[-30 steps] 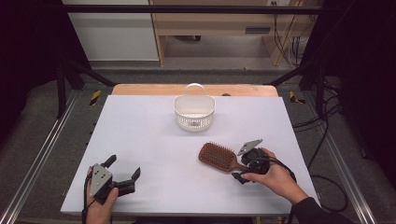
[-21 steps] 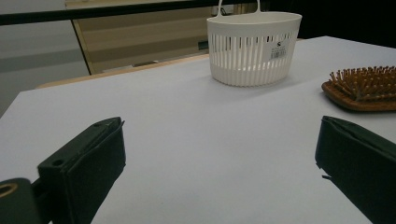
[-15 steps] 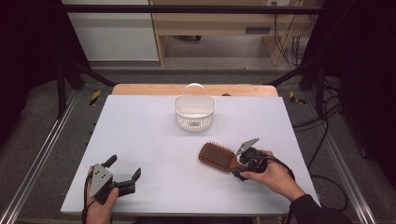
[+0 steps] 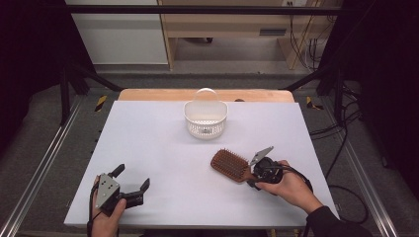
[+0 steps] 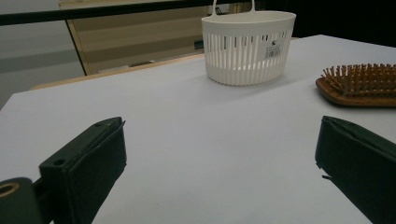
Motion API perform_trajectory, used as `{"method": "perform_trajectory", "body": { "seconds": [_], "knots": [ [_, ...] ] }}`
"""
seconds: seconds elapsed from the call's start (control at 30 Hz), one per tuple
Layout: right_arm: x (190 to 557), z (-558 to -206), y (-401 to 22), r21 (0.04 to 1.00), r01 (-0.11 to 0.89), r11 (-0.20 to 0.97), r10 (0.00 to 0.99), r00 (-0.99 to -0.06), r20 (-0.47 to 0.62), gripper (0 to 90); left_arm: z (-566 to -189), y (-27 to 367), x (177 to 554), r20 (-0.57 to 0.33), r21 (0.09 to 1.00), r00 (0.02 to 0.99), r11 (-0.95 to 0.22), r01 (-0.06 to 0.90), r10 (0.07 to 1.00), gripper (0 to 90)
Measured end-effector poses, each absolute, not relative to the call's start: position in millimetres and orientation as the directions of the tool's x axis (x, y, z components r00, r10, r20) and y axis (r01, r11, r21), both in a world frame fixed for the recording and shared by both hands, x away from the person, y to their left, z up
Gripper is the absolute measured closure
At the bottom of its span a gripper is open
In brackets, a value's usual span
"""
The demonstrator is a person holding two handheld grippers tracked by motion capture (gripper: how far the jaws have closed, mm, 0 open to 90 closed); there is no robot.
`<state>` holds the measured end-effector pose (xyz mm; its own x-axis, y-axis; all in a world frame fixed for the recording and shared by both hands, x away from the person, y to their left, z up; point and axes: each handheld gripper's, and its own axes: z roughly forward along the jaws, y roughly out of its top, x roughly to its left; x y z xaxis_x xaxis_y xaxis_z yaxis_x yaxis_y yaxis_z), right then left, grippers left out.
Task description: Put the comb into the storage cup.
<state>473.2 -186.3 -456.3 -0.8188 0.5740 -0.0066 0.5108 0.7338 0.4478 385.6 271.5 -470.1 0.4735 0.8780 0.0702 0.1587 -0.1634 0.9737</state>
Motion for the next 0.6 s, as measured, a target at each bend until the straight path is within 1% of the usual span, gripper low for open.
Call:
{"method": "perform_trajectory", "body": {
  "seconds": [0.23,0.47,0.6],
  "knots": [
    [477.0,-454.8,-184.5,0.426,0.532,0.732,0.588,-0.809,0.0,64.9,-470.1,270.9,385.6,0.072,0.973,0.475,-0.166,0.158,0.877,2.0],
    [478.4,-453.9,-180.5,0.397,0.549,0.736,0.6,-0.8,-0.007,66.4,-470.0,269.8,385.7,0.078,0.972,0.481,-0.173,0.157,0.873,2.0],
    [479.2,-453.2,-178.0,0.378,0.554,0.742,0.597,-0.802,0.003,72.0,-470.0,269.0,385.8,0.085,0.971,0.484,-0.181,0.155,0.871,2.1]
  ]
}}
